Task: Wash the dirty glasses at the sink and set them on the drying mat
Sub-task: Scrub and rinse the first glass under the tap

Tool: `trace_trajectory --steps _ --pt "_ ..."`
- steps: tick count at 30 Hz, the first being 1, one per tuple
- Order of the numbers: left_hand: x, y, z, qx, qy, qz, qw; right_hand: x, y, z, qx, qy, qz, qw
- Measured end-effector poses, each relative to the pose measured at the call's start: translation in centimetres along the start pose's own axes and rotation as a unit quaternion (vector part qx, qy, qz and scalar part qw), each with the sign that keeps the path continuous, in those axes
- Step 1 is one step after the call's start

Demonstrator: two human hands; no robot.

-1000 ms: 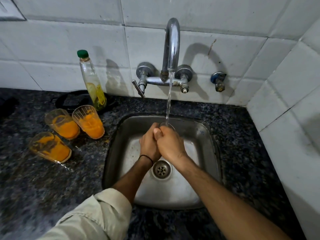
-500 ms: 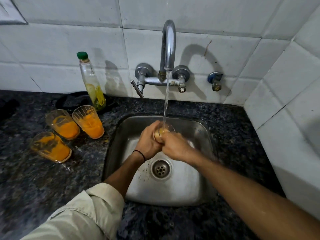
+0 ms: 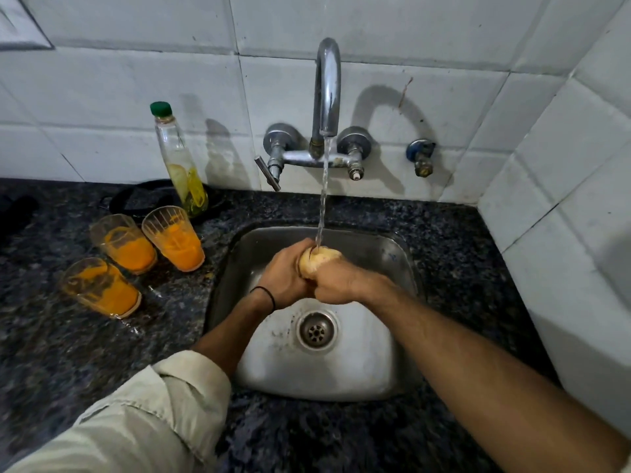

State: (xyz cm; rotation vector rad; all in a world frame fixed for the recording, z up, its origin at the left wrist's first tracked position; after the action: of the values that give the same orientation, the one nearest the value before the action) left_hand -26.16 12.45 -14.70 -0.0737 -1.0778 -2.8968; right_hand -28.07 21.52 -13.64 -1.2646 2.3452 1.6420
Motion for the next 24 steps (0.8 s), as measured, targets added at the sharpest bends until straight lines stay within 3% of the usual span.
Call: trace_trajectory --steps 2,3,5,8,10,11,12,13,14,15,17,18,19,20,22,24 --pt "0.2 0.2 -0.8 0.058 0.028 -0.023 0.998 0.0 -0.2 -0.1 0.224 -0.015 0.064 0.972" --pt "0.3 0.3 -1.1 0.118 0.048 -0.034 0.991 -0.5 -0.5 -0.1 0.351 -0.029 0.106 0.930" --pt "0.6 0.4 -0.3 0.282 0.072 -0.065 0.954 -1.6 -1.6 0.0 0.555 -0.042 0.229 0.798" --pt "1.1 -0.1 2.6 0.486 0.063 -0.139 0.861 -2.7 -4.5 0.3 0.703 -0.103 0.363 0.603" --pt "1.0 -0.6 4.3 0.605 0.040 -0.176 0.776 -2.1 -5.9 -0.1 0.793 -0.177 0.311 0.493" --pt "0.9 -0.9 4.8 0.643 0.031 -0.195 0.740 -1.5 -6.3 -0.3 0.818 -0.210 0.250 0.474" --pt "0.8 -1.2 4.8 0.664 0.031 -0.214 0.715 -1.0 -6.2 -0.3 0.828 -0.221 0.188 0.480" --pt "0.7 -1.2 4.5 0.662 0.041 -0.230 0.713 -0.5 -5.8 0.1 0.818 -0.228 0.156 0.504" --pt "0.7 -1.2 3.9 0.632 0.061 -0.238 0.735 -0.2 -5.2 0.6 0.796 -0.231 0.141 0.541" --pt "0.8 -1.0 3.1 0.573 0.085 -0.236 0.780 0.1 -4.7 1.2 0.755 -0.230 0.146 0.596" --pt "0.7 -0.6 1.3 0.365 0.132 -0.235 0.891 0.4 -2.8 2.0 0.581 -0.217 0.184 0.763" --pt "0.5 -0.8 0.5 0.225 0.142 -0.237 0.934 0.5 -1.8 2.2 0.457 -0.195 0.209 0.842" --pt "0.1 -1.0 -0.1 0.084 0.146 -0.243 0.955 0.5 -0.8 2.1 0.346 -0.152 0.218 0.900" --pt "-0.5 -1.3 -0.6 -0.043 0.144 -0.251 0.956 0.5 -0.1 1.6 0.272 -0.099 0.203 0.935" --pt "-1.6 -1.9 -0.4 -0.232 0.106 -0.261 0.931 -0.1 0.6 0.6 0.212 -0.007 0.152 0.965" --pt "-1.9 -1.8 -0.1 -0.308 0.096 -0.218 0.921 -0.4 1.1 -0.1 0.180 0.034 0.137 0.974"
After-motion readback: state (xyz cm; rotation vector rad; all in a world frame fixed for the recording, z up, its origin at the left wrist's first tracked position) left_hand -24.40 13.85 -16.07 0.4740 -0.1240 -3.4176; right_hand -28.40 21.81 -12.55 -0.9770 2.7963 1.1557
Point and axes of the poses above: each hand's wrist, its own x-axis towards the middle knuckle, its own y-axis out of the back of the hand, z = x × y, the point moved 6 cm from there along x, towards the middle knuckle, and after that the axes turned 7 degrees about x, right-handed, at the moved point
